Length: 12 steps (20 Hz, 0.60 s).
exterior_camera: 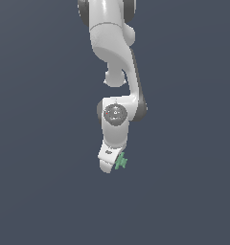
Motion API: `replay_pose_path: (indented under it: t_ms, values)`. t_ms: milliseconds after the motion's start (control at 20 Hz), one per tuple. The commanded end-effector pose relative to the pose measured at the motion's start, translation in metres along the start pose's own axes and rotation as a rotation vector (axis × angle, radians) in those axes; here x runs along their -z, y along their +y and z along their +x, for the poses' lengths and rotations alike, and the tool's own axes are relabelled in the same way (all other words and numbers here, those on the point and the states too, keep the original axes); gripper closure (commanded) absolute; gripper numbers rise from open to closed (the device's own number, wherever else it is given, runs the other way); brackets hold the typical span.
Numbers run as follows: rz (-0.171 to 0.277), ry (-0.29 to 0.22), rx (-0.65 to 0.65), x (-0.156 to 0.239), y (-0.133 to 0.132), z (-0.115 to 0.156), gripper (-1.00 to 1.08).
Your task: Pick up the object and move it to a goal position.
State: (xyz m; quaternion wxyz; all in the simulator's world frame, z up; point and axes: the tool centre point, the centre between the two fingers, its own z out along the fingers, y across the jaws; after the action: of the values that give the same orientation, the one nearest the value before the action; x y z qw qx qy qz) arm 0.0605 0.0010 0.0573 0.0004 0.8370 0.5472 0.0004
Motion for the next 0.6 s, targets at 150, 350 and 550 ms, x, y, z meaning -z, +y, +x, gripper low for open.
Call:
replay_pose_path:
  t_ms: [150,350,550]
  values:
    - [0.001,-0.001,0.003,-0.028,-0.001,0.000,-0.92]
    - [0.001,0.000,0.004,-0.038,-0.001,0.000,-0.92]
    - [0.001,0.000,0.004,-0.039,0.000,0.000,1.08]
